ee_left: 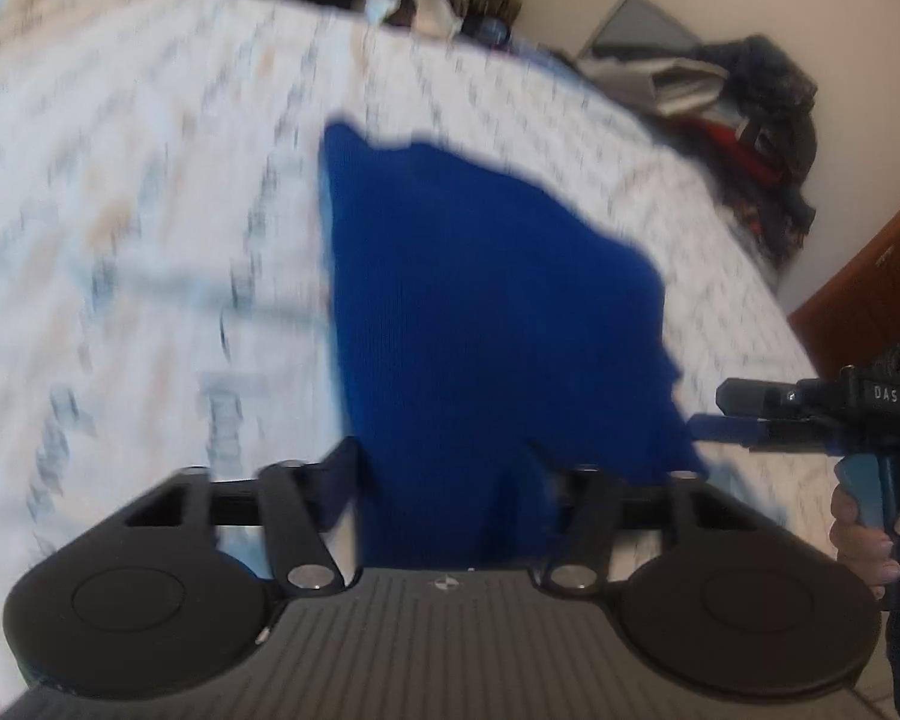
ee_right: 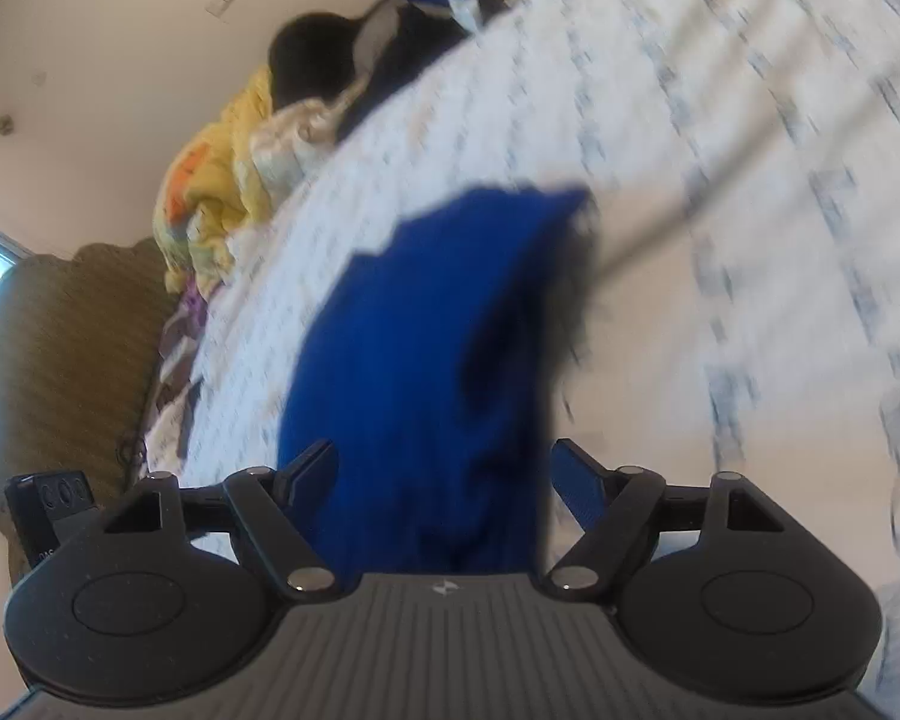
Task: Fold small clothes
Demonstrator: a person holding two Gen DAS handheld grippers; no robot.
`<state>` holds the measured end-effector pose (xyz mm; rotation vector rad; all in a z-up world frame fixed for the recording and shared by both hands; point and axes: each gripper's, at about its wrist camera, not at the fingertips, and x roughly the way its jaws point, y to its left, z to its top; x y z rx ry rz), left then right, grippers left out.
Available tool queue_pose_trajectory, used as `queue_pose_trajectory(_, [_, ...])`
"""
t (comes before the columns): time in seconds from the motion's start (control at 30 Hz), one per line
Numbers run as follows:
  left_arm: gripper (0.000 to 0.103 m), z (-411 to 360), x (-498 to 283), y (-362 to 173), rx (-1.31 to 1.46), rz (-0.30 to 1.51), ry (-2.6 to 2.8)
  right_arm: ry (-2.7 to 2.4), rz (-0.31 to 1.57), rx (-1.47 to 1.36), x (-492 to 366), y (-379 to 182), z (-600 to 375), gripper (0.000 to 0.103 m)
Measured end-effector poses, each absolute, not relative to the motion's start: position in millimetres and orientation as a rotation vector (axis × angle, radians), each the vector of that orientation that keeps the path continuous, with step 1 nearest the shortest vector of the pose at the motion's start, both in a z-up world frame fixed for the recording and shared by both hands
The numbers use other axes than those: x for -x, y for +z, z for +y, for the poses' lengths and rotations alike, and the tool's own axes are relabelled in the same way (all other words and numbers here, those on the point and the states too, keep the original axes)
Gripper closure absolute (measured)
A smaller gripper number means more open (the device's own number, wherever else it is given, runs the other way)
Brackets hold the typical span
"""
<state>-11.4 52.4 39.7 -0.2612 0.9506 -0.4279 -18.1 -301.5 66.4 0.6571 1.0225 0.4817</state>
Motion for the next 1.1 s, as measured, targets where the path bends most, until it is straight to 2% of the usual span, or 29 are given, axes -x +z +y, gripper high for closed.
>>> queue_pose_trajectory(0.07, [0.076,45.5,13.7,37.3,0.226,0.928,-0.407,0.487,1.047,-0.603,25.3,58.2,-287.1,0.026])
queue_pose_trajectory(0.1, [0.090,46.3,10.8,36.6,0.227,0.936,-0.395,0.497,1.028,-0.566,28.0,59.1,-279.1,0.047])
queue_pose_trajectory(0.13, [0.091,49.0,7.4,38.0,0.245,0.950,-0.388,0.508,1.066,-0.525,24.0,57.9,-270.9,0.084])
queue_pose_trajectory(0.17, [0.092,54.3,7.7,43.0,0.269,0.954,-0.392,0.507,1.064,-0.506,23.7,59.0,-265.9,0.089])
queue_pose_trajectory(0.3, [0.091,74.4,36.6,67.1,0.226,0.898,-0.424,0.577,1.030,-0.494,41.3,85.0,-266.3,0.090])
queue_pose_trajectory(0.37, [0.085,75.2,46.8,57.8,0.148,0.901,-0.413,0.571,1.037,-0.510,49.9,82.0,-271.2,0.090])
queue_pose_trajectory(0.4, [0.074,74.7,52.0,53.4,0.105,0.879,-0.388,0.531,1.058,-0.501,49.6,74.3,-274.5,0.088])
queue_pose_trajectory(0.43, [0.058,73.9,57.2,52.6,0.071,0.845,-0.361,0.490,1.091,-0.506,45.7,67.0,-277.0,0.080])
queue_pose_trajectory(0.47, [0.050,72.2,62.1,56.3,0.047,0.807,-0.342,0.497,1.090,-0.563,40.8,64.2,-282.0,0.078])
queue_pose_trajectory(0.5, [0.037,70.1,66.3,63.2,0.030,0.756,-0.344,0.483,1.086,-0.627,34.9,65.4,-288.1,0.067])
queue_pose_trajectory(0.53, [0.026,65.6,68.8,70.4,0.012,0.706,-0.365,0.450,1.062,-0.677,28.0,69.7,-294.6,0.047])
queue_pose_trajectory(0.57, [0.020,58.8,68.1,79.4,-0.013,0.653,-0.393,0.434,1.012,-0.707,20.4,76.7,-299.7,0.034])
queue_pose_trajectory(0.6, [0.013,51.1,64.2,85.9,-0.038,0.614,-0.412,0.434,0.948,-0.722,10.6,83.0,-302.6,0.014])
queue_pose_trajectory(0.63, [0.012,41.8,57.0,90.4,-0.062,0.588,-0.425,0.442,0.897,-0.727,-1.5,86.4,-304.1,0.009])
queue_pose_trajectory(0.67, [0.013,32.3,46.3,91.2,-0.082,0.581,-0.427,0.428,0.889,-0.737,-17.3,86.9,-303.1,0.011])
queue_pose_trajectory(0.73, [0.025,13.2,19.3,87.9,-0.115,0.601,-0.424,0.410,0.930,-0.765,-53.2,82.0,-296.0,0.009])
queue_pose_trajectory(0.8, [0.024,-5.1,-4.4,78.0,-0.162,0.620,-0.461,0.392,0.939,-0.738,-85.4,74.9,-282.0,0.012])
queue_pose_trajectory(0.83, [0.025,-12.9,-15.9,68.4,-0.182,0.656,-0.458,0.374,0.940,-0.699,-97.7,71.7,-272.0,0.021])
queue_pose_trajectory(0.87, [0.025,-16.3,-27.5,56.4,-0.182,0.711,-0.452,0.354,0.947,-0.624,-106.8,67.8,-262.8,0.039])
queue_pose_trajectory(0.9, [0.023,-15.4,-36.5,44.9,-0.160,0.743,-0.447,0.325,0.970,-0.516,-114.1,62.7,-250.8,0.080])
queue_pose_trajectory(0.97, [0.021,-14.2,-34.9,36.6,-0.160,0.687,-0.446,0.357,0.900,-0.420,-120.4,55.8,-247.3,0.087])
queue_pose_trajectory(1.0, [0.021,-14.7,-33.6,36.1,-0.162,0.682,-0.445,0.363,0.885,-0.406,-122.2,54.8,-249.0,0.086])
queue_pose_trajectory(1.07, [0.021,-10.6,-32.5,40.8,-0.136,0.687,-0.451,0.357,0.876,-0.398,-124.3,57.9,-248.3,0.084])
queue_pose_trajectory(1.1, [0.021,-4.6,-31.9,45.9,-0.100,0.690,-0.457,0.343,0.883,-0.403,-122.3,61.0,-248.9,0.077])
